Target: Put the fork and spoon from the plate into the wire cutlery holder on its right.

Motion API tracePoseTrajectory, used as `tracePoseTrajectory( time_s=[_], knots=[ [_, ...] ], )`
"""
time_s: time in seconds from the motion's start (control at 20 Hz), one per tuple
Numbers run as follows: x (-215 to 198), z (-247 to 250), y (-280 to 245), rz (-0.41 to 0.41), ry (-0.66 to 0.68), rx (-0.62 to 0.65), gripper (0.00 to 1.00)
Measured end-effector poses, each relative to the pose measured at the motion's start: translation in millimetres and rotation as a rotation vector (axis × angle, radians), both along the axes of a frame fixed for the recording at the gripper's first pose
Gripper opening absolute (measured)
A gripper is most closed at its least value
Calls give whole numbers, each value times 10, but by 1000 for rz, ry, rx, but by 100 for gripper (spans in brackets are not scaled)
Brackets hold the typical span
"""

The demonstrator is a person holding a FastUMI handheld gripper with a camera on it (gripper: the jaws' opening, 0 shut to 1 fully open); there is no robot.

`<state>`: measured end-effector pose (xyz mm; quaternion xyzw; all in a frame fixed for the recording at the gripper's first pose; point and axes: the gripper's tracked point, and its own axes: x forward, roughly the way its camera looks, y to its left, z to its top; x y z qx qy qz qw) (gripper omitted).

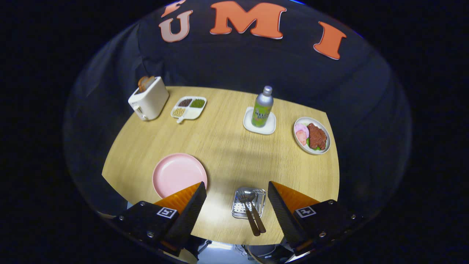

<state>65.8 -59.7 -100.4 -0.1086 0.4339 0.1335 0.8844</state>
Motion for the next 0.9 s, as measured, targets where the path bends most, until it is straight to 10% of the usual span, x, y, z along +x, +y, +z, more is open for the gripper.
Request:
tracePoseTrajectory(
  time_s=[0.9],
  knots=[
    [-19, 1564, 259, -93, -686, 226, 100]
  ],
)
